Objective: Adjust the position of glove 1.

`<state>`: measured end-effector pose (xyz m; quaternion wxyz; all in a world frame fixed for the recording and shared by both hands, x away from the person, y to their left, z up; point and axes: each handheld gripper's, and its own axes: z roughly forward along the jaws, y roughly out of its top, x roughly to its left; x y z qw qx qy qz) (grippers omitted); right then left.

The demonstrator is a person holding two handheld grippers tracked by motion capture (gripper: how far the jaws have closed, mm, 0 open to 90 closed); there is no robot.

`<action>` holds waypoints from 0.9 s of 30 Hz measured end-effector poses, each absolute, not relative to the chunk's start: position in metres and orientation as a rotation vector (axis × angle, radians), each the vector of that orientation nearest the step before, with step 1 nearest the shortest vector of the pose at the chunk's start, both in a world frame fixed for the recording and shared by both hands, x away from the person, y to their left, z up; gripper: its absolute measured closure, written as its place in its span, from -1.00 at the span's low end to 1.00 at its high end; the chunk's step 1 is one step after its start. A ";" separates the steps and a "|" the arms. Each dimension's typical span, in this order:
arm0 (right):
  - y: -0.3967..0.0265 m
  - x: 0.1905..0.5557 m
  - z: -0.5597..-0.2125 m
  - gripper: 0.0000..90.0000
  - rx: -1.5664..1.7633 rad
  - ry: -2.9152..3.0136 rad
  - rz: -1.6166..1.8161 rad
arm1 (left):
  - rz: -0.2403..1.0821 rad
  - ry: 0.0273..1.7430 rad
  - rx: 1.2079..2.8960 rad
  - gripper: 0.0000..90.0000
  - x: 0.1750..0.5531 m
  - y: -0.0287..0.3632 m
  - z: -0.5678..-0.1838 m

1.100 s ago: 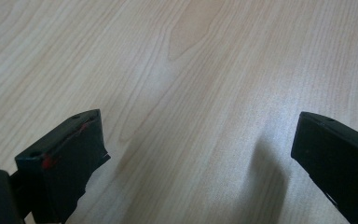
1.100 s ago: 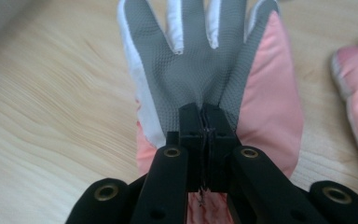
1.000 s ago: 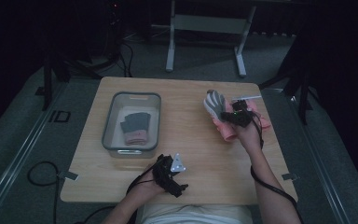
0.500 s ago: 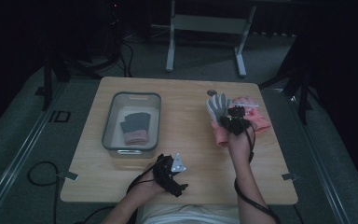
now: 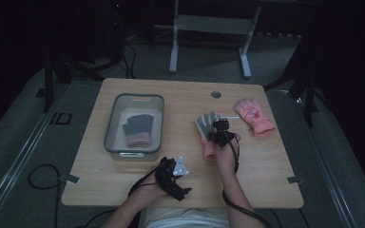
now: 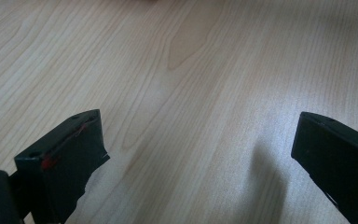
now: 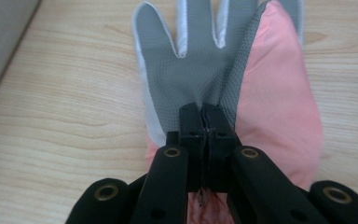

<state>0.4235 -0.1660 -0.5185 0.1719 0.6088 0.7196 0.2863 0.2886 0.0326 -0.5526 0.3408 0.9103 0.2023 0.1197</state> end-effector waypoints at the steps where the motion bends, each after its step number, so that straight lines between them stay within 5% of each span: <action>1: -0.164 0.424 -0.520 0.94 1.723 2.032 0.794 | 0.311 0.527 2.367 -0.95 0.288 0.033 -0.552; 9: -0.159 0.430 -0.528 0.90 1.724 2.010 0.768 | 0.301 0.523 2.373 -0.95 0.288 0.033 -0.554; 17: -0.167 0.419 -0.497 0.60 1.615 2.013 0.921 | 0.303 0.511 2.368 -0.95 0.288 0.034 -0.555; 27: -0.270 0.433 -0.457 0.50 1.334 1.998 0.968 | 0.310 0.513 2.377 -0.95 0.289 0.037 -0.553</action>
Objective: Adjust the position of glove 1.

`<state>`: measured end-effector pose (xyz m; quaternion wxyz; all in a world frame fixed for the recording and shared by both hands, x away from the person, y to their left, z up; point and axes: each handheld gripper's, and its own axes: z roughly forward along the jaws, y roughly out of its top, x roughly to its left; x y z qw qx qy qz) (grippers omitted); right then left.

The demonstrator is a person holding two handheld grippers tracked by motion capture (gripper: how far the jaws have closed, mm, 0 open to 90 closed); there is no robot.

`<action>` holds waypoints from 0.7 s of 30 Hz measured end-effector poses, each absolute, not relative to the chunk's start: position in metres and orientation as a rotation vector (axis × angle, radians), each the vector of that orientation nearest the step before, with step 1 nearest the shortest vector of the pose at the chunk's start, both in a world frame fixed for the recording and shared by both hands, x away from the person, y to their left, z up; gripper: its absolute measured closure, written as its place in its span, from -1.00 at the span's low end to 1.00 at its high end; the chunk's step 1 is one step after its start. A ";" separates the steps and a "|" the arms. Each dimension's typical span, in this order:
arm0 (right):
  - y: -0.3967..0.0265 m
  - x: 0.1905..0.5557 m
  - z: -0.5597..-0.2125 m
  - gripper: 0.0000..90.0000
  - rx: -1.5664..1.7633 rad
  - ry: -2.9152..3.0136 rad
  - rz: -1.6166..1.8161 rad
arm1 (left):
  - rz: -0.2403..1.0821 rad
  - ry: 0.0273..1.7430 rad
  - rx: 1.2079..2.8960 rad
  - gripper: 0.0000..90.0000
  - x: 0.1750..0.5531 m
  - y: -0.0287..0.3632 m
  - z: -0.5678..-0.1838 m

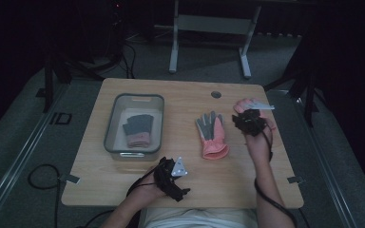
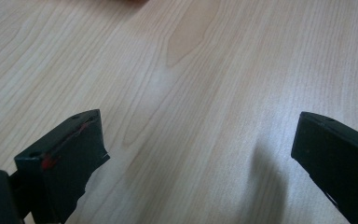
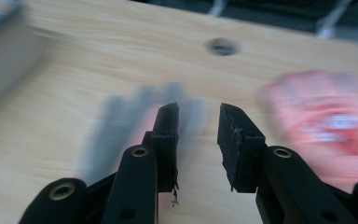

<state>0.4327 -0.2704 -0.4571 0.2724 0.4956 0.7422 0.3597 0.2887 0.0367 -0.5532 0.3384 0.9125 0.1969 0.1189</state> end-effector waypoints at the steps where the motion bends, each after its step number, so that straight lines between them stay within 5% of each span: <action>1: -0.282 0.437 -0.457 0.50 1.325 2.008 0.952 | 0.308 0.510 2.379 -0.95 0.289 0.037 -0.553; 9: -0.351 0.473 -0.466 0.43 1.317 2.014 0.833 | 0.322 0.493 2.391 -0.95 0.288 0.036 -0.554; 21: -0.355 0.529 -0.500 0.30 1.311 2.101 0.695 | 0.326 0.493 2.386 -0.95 0.287 0.035 -0.554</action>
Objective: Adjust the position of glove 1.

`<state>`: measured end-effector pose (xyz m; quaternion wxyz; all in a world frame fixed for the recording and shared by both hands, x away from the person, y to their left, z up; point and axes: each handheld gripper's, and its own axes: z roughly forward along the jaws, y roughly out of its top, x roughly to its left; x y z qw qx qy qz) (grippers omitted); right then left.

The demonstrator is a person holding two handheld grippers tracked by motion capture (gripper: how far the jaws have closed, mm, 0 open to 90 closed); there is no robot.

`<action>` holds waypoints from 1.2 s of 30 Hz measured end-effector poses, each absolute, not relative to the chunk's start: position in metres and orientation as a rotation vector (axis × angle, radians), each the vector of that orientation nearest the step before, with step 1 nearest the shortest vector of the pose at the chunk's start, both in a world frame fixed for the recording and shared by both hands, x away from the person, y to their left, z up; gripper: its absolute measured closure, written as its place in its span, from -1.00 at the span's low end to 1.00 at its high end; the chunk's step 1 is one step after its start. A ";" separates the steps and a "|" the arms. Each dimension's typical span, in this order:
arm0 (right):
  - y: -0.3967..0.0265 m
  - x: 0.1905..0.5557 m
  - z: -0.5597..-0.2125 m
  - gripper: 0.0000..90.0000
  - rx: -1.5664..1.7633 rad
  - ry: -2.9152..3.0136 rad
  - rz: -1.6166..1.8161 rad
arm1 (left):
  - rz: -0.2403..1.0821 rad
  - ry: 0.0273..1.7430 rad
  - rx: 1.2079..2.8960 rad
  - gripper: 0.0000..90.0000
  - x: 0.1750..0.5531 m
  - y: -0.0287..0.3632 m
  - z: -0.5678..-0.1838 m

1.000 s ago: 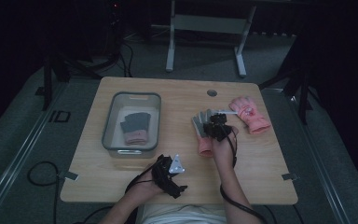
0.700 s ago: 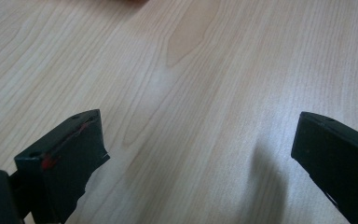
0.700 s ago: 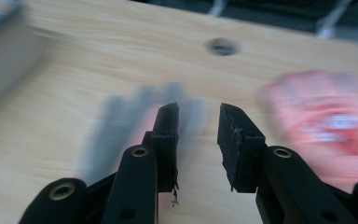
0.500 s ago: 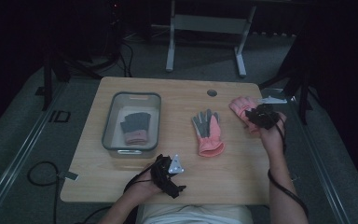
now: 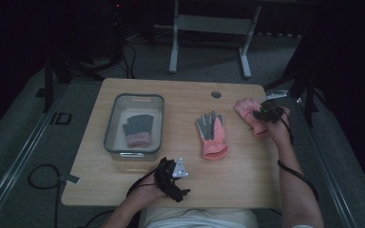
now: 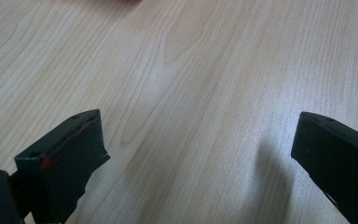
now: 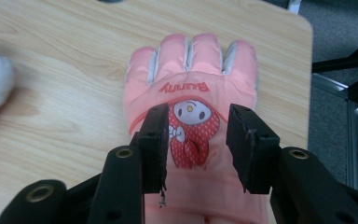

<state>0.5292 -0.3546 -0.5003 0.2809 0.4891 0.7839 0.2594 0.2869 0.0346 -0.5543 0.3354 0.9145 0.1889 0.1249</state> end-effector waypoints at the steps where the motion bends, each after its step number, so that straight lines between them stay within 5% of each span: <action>1: -0.354 0.533 -0.503 0.28 1.304 2.109 0.681 | 0.327 0.494 2.385 -0.95 0.287 0.035 -0.554; 9: -0.352 0.546 -0.519 0.35 1.320 2.169 0.615 | 0.330 0.479 2.389 -0.95 0.285 0.035 -0.555; 18: -0.350 0.551 -0.520 0.88 1.370 2.182 0.583 | 0.321 0.476 2.388 -0.95 0.287 0.035 -0.555; 36: -0.343 0.483 -0.443 0.94 1.583 1.880 0.718 | 0.318 0.455 2.400 -0.95 0.285 0.034 -0.555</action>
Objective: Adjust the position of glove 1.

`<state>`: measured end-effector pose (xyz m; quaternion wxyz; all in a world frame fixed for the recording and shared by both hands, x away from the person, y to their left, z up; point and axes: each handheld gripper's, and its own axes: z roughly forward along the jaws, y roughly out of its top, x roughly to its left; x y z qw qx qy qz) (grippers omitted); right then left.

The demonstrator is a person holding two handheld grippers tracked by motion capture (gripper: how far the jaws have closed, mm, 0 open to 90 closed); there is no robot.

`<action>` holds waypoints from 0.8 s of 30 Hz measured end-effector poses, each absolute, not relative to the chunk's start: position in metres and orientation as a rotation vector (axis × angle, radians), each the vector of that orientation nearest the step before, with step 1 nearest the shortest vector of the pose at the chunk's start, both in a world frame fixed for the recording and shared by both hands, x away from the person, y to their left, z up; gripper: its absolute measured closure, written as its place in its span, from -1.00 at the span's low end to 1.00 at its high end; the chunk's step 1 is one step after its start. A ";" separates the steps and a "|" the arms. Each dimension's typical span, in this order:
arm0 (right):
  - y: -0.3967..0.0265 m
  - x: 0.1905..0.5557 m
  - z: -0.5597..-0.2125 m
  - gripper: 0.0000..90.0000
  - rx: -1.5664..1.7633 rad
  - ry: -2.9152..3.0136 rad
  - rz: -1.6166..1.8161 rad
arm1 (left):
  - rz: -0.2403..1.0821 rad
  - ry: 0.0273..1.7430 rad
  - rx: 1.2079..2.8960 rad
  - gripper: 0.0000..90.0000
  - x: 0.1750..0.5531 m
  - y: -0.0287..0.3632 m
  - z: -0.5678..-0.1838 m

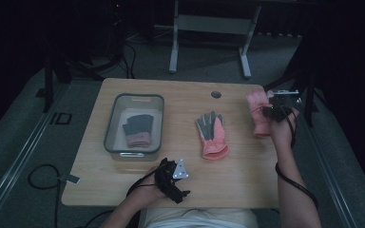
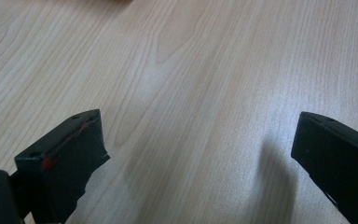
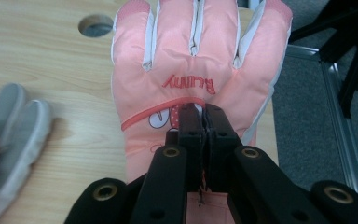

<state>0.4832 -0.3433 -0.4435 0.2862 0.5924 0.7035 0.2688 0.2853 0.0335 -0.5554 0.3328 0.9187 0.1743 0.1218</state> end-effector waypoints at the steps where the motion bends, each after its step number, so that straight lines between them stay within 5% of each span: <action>1: -0.343 0.478 -0.441 0.94 1.593 1.867 0.729 | 0.317 0.453 2.400 -0.95 0.285 0.034 -0.555; 13: -0.336 0.418 -0.439 0.94 1.630 1.814 0.729 | 0.321 0.443 2.405 -0.95 0.284 0.032 -0.555; 24: -0.331 0.413 -0.481 0.94 1.748 1.789 0.672 | 0.331 0.424 2.410 -0.95 0.283 0.030 -0.554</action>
